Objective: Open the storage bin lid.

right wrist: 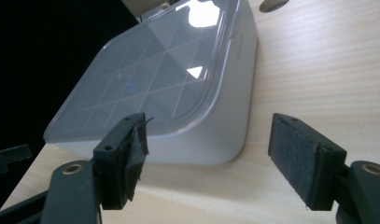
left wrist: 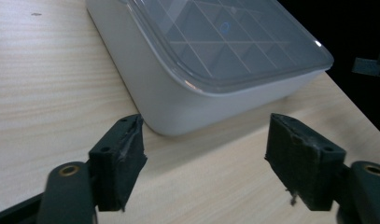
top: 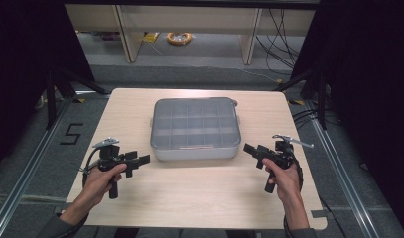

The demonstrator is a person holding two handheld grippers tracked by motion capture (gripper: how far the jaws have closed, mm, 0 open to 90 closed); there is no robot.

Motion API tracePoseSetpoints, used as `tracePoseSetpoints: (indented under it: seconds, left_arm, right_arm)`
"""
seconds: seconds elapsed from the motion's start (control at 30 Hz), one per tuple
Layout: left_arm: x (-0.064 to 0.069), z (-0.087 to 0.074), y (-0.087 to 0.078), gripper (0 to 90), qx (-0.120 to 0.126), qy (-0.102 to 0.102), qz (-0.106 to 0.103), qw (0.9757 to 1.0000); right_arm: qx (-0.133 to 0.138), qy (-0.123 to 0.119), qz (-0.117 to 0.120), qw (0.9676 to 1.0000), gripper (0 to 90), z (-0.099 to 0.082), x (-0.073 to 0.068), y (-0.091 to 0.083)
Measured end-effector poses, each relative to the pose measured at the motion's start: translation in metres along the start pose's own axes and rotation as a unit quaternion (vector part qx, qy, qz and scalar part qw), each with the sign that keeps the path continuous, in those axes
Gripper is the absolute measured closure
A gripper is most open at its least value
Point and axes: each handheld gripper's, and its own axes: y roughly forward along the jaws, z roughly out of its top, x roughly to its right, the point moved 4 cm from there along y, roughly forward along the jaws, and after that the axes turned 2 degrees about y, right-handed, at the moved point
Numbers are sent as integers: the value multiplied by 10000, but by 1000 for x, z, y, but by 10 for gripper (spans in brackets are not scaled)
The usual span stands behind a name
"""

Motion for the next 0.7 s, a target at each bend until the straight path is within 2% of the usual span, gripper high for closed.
tracePoseSetpoints:
  seconds: [0.03, 0.07, 0.1, 0.13, 0.17, 0.23, 0.27, 0.3, 0.33, 0.37, 0.47, 0.53, 0.6, 0.63, 0.67, 0.7]
  left_arm:
    - [-1, 3, 2, 285, -5, -23, 4, 10000]
    - [-2, 5, 4, 290, 25, -36, 9, 10000]
    - [-5, 8, 6, 298, 15, -45, 41, 10000]
    - [-7, 11, 8, 306, 21, -140, 53, 9999]
    - [-9, 14, 10, 316, 61, -222, 35, 9997]
    - [-12, 19, 13, 322, 77, -312, 29, 9995]
    - [-13, 21, 14, 327, 70, -280, 46, 9996]
    - [-14, 24, 16, 327, 80, -283, 58, 9996]
    - [-15, 26, 18, 328, 101, -313, 66, 9994]
    - [-16, 29, 20, 330, 116, -339, 68, 9993]
    - [-19, 35, 24, 337, 119, -405, 61, 9991]
    - [-21, 39, 26, 337, 141, -436, 87, 9989]
    - [-24, 44, 28, 338, 141, -453, 123, 9988]
    - [-25, 45, 29, 336, 109, -395, 125, 9991]
    - [-25, 48, 31, 334, 157, -465, 145, 9987]
    - [-27, 48, 31, 334, 85, -384, 175, 9991]
  right_arm:
    - [19, -93, 73, 9999, 296, 3, 1, 1]
    - [16, -128, -15, 9999, 297, 6, 3, 2]
    - [20, -5, 2, 10000, 298, 7, 2, 3]
    - [65, -175, 10, 9998, 304, 12, 6, 6]
    - [15, 86, 21, 10000, 312, 15, 3, 7]
    - [0, 112, 0, 9999, 321, 20, 6, 12]
    - [39, -97, -39, 9999, 324, 25, 10, 16]
    - [-49, 232, -22, 9997, 326, 25, 6, 17]
    - [7, 35, -44, 10000, 331, 29, 10, 20]
    - [34, 0, -37, 10000, 335, 32, 12, 24]
    - [54, 56, -22, 10000, 340, 39, 14, 32]
    - [-22, 347, -25, 9994, 349, 42, 11, 36]
    - [-25, 306, -35, 9995, 364, 45, 12, 41]
    - [-66, 377, -16, 9993, 367, 46, 11, 43]
    - [-83, 418, 21, 9991, 371, 47, 10, 45]
    - [-65, 267, -21, 9996, 378, 49, 12, 50]
